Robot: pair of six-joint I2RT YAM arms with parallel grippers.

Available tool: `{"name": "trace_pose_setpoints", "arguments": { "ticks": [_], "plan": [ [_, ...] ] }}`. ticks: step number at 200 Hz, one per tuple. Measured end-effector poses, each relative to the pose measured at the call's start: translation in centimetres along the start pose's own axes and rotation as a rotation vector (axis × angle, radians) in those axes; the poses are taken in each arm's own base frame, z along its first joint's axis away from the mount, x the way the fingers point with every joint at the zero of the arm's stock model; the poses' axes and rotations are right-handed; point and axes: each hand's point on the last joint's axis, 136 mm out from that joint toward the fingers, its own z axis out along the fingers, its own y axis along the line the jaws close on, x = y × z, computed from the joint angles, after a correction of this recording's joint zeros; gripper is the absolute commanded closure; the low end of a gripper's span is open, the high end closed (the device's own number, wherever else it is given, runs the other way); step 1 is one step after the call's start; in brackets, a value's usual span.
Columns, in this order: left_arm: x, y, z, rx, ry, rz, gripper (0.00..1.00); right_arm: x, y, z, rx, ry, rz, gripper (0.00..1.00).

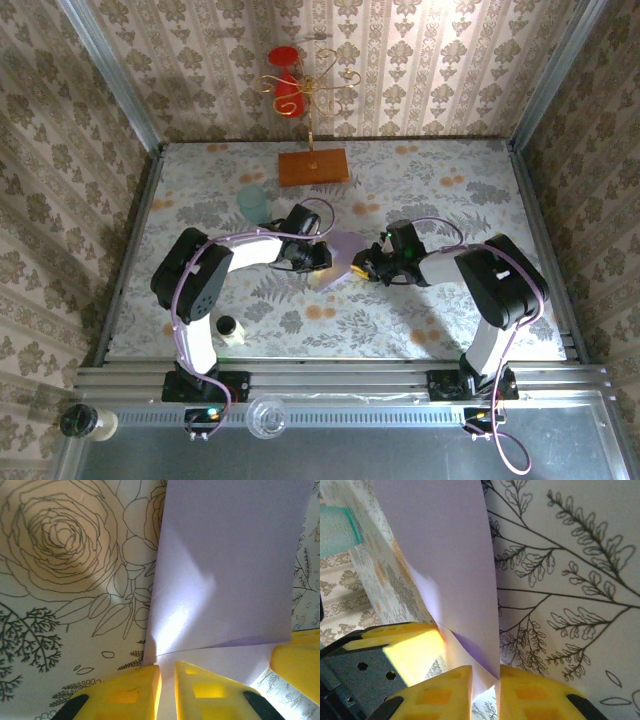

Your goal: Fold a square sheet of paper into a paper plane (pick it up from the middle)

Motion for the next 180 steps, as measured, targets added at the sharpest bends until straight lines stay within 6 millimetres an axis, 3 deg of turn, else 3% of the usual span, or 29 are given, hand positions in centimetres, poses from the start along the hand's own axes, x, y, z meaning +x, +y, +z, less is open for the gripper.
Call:
{"name": "trace_pose_setpoints", "arguments": {
  "ticks": [65,180],
  "plan": [
    [-0.07,0.09,-0.06,0.0,0.001,-0.004,0.79,0.03,0.55,-0.02,-0.027,0.003,-0.015,0.85],
    [-0.28,0.3,-0.41,-0.013,0.005,0.0,0.78,-0.24,0.6,0.41,-0.043,-0.001,-0.01,0.81]
  ]
}}
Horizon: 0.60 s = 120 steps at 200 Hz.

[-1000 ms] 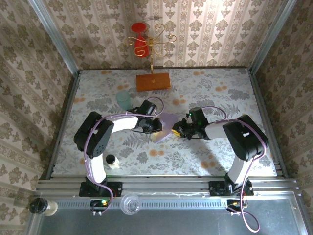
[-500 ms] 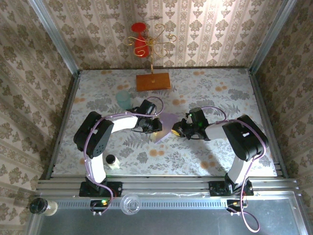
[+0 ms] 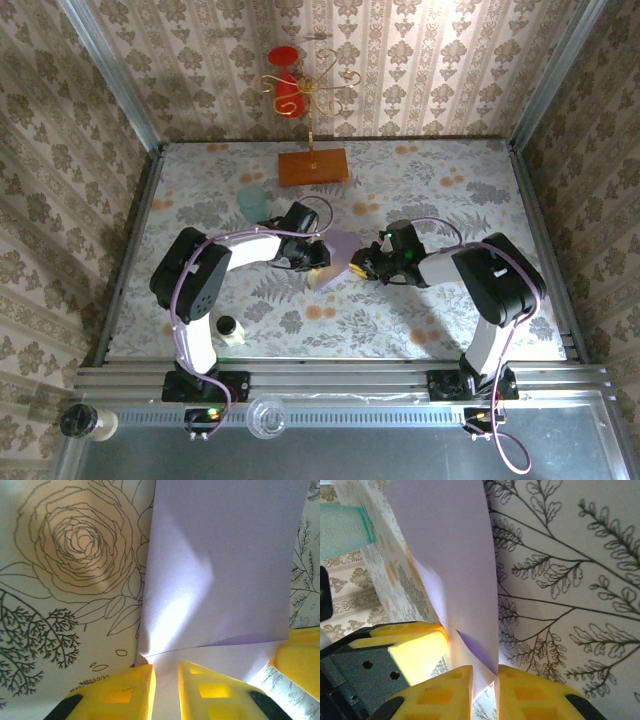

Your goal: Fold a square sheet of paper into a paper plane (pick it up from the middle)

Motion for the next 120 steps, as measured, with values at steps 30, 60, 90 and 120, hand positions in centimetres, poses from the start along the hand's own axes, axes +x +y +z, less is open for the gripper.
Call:
{"name": "trace_pose_setpoints", "arguments": {
  "ticks": [30,60,90,120],
  "plan": [
    [-0.01,0.01,-0.01,-0.001,0.001,0.0,0.78,-0.08,0.08,0.15,-0.008,-0.001,0.007,0.82],
    [-0.02,0.01,-0.05,-0.002,0.002,-0.001,0.79,-0.1,0.32,0.3,-0.021,0.0,0.008,0.84],
    [-0.13,0.13,-0.11,-0.003,0.0,-0.002,0.77,-0.27,0.72,0.38,-0.037,-0.005,0.001,0.89],
    [-0.51,-0.03,-0.8,-0.007,-0.022,0.017,0.68,-0.4,0.91,0.39,-0.038,-0.007,0.0,0.94]
  ]
}}
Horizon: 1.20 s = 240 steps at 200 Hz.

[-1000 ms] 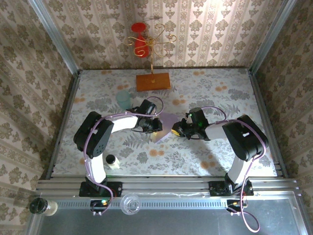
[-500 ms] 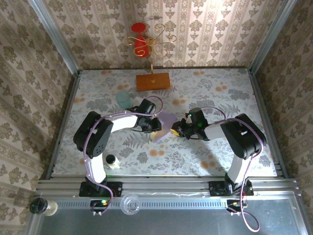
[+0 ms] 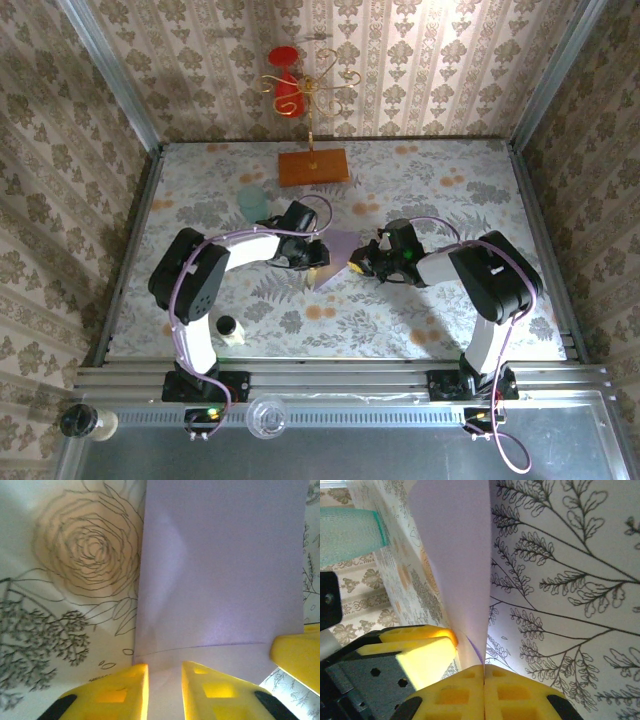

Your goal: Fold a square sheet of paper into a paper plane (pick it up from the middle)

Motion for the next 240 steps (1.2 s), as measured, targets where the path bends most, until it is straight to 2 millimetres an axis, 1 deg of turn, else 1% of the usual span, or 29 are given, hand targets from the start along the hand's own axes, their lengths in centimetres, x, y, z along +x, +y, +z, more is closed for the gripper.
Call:
{"name": "trace_pose_setpoints", "arguments": {
  "ticks": [20,31,43,58,69,86,115,138,153,165,187,203,222,240],
  "plan": [
    [-0.7,-0.6,-1.5,0.013,-0.048,0.044,0.59,0.1,-0.1,-0.2,0.019,-0.004,0.006,0.95],
    [-1.0,-1.2,-2.6,0.031,-0.081,0.09,0.52,0.0,0.1,-0.7,0.029,-0.016,0.006,0.95],
    [-1.3,-1.9,-3.8,0.054,-0.125,0.141,0.44,-0.1,0.7,-1.3,0.031,-0.032,0.001,0.95],
    [-1.4,-2.3,-4.8,0.07,-0.164,0.205,0.36,-0.4,1.7,-2.1,0.03,-0.058,-0.007,0.95],
    [-1.3,-2.3,-5.0,0.071,-0.181,0.237,0.3,-0.7,2.5,-2.5,0.028,-0.076,-0.012,0.95],
    [-0.8,-2.2,-4.9,0.063,-0.198,0.309,0.23,-0.9,3.3,-2.8,0.035,-0.094,-0.017,0.95],
    [0.6,-2.5,-4.1,0.05,-0.21,0.442,0.16,-0.8,4.0,-2.7,0.061,-0.094,-0.009,0.95],
    [1.6,-3.1,-3.7,0.063,-0.226,0.548,0.15,-0.8,4.6,-2.5,0.068,-0.091,0.008,0.95],
    [2.0,-3.5,-3.6,0.073,-0.241,0.602,0.15,-0.9,4.5,-2.2,0.073,-0.09,0.029,0.96],
    [1.8,-3.7,-3.7,0.076,-0.256,0.631,0.18,-0.8,4.3,-2.1,0.081,-0.086,0.043,0.96],
    [1.3,-4.3,-3.8,0.09,-0.311,0.706,0.18,-0.8,3.8,-1.8,0.094,-0.082,0.075,0.96],
    [1.9,-4.2,-3.5,0.096,-0.34,0.758,0.19,-0.8,3.6,-1.7,0.098,-0.081,0.093,0.96],
    [2.8,-3.7,-3.0,0.089,-0.332,0.803,0.21,-0.8,3.4,-1.5,0.102,-0.08,0.108,0.96],
    [2.5,-4.0,-3.1,0.088,-0.352,0.839,0.25,-0.9,3.3,-1.4,0.105,-0.079,0.123,0.96]
  ]
}}
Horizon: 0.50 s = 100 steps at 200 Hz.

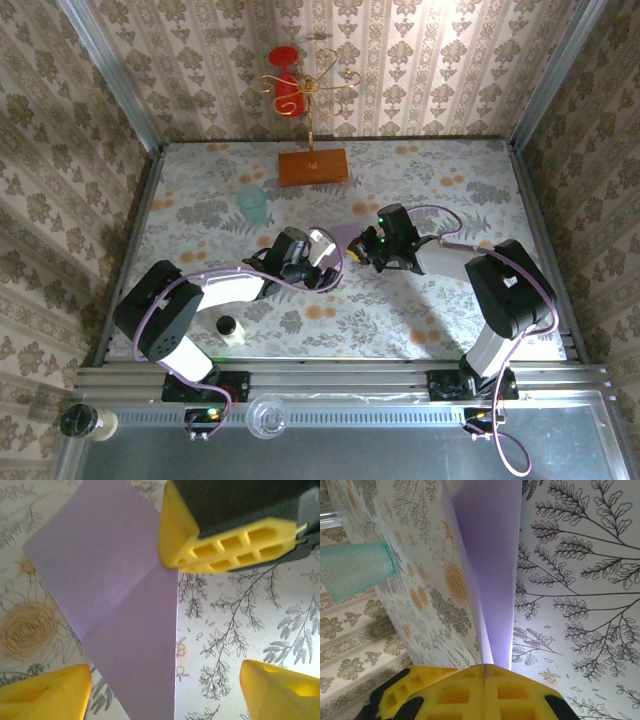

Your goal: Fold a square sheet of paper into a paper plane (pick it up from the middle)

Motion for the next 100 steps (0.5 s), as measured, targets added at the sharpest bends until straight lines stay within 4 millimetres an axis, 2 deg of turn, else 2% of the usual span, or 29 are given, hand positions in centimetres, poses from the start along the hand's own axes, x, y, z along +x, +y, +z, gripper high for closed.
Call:
{"name": "trace_pose_setpoints", "arguments": {
  "ticks": [27,62,100],
  "plan": [
    [-0.5,0.1,0.3,0.0,-0.021,0.055,0.33,0.0,-0.2,0.1,0.005,0.001,0.015,0.96],
    [0.4,0.1,1.9,0.008,0.022,0.109,0.37,0.0,-0.2,0.2,0.006,0.004,0.024,0.96],
    [1.0,-0.4,3.1,0.013,0.056,0.169,0.49,0.0,-0.2,0.2,0.005,0.004,0.038,0.96]
  ]
}}
